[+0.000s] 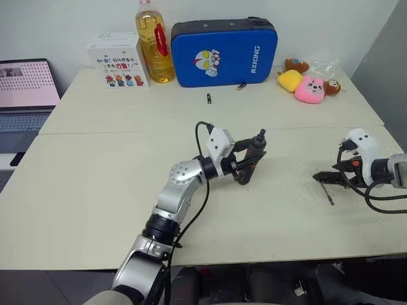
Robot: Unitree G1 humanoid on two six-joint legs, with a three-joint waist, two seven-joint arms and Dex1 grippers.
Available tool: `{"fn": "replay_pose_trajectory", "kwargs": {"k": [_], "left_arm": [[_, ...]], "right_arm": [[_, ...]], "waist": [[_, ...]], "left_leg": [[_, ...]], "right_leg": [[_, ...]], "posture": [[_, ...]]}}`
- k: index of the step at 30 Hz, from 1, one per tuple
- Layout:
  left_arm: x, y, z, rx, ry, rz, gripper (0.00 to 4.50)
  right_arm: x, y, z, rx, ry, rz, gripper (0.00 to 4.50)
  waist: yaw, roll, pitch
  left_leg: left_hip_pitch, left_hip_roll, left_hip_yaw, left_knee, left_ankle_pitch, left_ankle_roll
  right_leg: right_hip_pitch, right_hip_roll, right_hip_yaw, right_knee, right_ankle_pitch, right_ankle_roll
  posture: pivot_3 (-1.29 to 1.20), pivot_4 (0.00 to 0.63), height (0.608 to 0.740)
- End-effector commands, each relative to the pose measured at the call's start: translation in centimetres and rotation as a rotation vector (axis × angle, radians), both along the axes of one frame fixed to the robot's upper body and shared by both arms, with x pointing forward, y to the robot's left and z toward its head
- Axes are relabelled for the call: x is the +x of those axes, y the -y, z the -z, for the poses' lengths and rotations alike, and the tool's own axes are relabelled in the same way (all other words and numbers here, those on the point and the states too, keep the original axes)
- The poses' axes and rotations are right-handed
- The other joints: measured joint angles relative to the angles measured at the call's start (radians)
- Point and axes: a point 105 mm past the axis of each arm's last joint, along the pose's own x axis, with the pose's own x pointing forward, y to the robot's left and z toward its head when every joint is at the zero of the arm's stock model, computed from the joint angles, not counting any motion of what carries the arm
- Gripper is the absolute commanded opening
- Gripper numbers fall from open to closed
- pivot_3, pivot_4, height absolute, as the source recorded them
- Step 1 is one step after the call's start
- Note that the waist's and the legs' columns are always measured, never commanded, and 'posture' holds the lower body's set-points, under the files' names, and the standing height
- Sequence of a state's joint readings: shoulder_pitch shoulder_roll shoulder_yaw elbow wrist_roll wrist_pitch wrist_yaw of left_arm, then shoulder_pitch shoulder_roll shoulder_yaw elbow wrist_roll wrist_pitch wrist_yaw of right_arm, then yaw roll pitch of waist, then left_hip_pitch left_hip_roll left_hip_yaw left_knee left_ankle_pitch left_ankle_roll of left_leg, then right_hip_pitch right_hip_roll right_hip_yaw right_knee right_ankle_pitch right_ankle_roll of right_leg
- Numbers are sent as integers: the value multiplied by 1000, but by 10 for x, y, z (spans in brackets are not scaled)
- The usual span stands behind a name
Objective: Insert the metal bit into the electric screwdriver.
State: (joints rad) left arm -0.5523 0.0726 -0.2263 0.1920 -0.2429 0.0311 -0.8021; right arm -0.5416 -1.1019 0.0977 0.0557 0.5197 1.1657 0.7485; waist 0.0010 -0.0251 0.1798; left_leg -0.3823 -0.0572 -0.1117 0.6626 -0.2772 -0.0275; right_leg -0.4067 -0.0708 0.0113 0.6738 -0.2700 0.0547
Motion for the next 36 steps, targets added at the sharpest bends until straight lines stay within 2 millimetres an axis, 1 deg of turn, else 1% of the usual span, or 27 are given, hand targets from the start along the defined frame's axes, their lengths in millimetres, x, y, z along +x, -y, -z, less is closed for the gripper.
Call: {"fn": "replay_pose_trajectory", "kwargs": {"k": [1, 8, 11, 13, 14, 15, 18, 21, 24, 29, 32, 33, 36], "left_arm": [[-10, 12, -7, -18, 35, 29, 1689], [-16, 16, -6, -14, 33, 42, 1689], [-15, 15, -7, -18, 36, 19, 1689], [-15, 14, -8, -22, 31, -1, 1689], [-15, 14, -8, -23, 28, -7, 1689], [-15, 13, -7, -22, 27, -13, 1689], [-12, 12, -7, -9, 33, -37, 1689], [-12, 12, -7, -7, 38, -38, 1689], [-11, 13, -8, -6, 41, -36, 1689], [-12, 16, -1, 20, 41, -18, 1689], [-12, 16, -1, 21, 42, -10, 1689], [-12, 16, -1, 20, 44, -7, 1689], [-10, 16, -3, 19, 43, -5, 1689]], "right_arm": [[-4, 7, 5, -30, -80, 26, 4500], [-11, 2, 19, -63, -182, -21, 4500], [-7, 6, 36, -103, -208, -26, 4500], [-4, 11, 46, -107, -229, 6, 4500], [-4, 9, 49, -95, -238, 4, 4116], [-3, 7, 49, -91, -238, -8, 4002], [0, -2, 50, -102, -225, -63, 3234], [1, -10, 52, -104, -218, -105, 2607], [3, -14, 55, -121, -202, -123, 1930], [2, -30, 58, -106, -198, -144, 781], [-1, -39, 59, -85, -205, -153, 66], [-3, -41, 59, -76, -209, -155, 26], [-7, -40, 58, -74, -207, -152, 26]], "waist": [[0, 0, 0], [1, 0, 0], [0, 0, 0], [0, -3, -2], [0, -4, -3], [0, -5, -3], [0, -10, -6], [-2, -10, -7], [-5, -10, -7], [-5, -13, -9], [-5, -14, -10], [-5, -14, -10], [-4, -14, -10]], "left_leg": [[0, 0, 0, 0, 0, 0], [0, 0, 0, 0, 0, 0], [0, 0, 0, 0, 0, 0], [0, 0, 0, 1, 0, 0], [1, 0, 0, 1, 0, 0], [1, 0, 0, 1, 0, 0], [1, 0, 0, 2, 0, 0], [1, 0, 0, 2, 0, 0], [2, 1, 0, 2, 0, 0], [2, 1, 0, 2, 0, 0], [3, 1, 0, 2, 0, 0], [3, 1, 0, 2, 0, 0], [2, 1, 0, 2, 0, 0]], "right_leg": [[0, 0, 0, 0, 0, 0], [0, 0, 0, 0, 0, 0], [0, 0, 0, 0, 0, 1], [1, 0, 0, -1, 0, 1], [2, 0, 0, -1, 1, 1], [2, 0, 0, -1, 1, 2], [2, 0, 1, -1, 2, 3], [2, 0, 1, -1, 2, 3], [2, 1, 1, -1, 2, 3], [2, 1, 1, -1, 2, 3], [2, 1, 1, -1, 2, 3], [2, 1, 2, -1, 2, 3], [2, 1, 1, -1, 2, 3]], "posture": [[0, 150, 740], [0, 150, 740], [0, 150, 740], [0, 150, 740], [0, 150, 740], [0, 150, 740], [0, 150, 740], [0, 150, 740], [0, 150, 740], [0, 150, 740], [0, 150, 740], [0, 150, 740], [0, 150, 740]]}}
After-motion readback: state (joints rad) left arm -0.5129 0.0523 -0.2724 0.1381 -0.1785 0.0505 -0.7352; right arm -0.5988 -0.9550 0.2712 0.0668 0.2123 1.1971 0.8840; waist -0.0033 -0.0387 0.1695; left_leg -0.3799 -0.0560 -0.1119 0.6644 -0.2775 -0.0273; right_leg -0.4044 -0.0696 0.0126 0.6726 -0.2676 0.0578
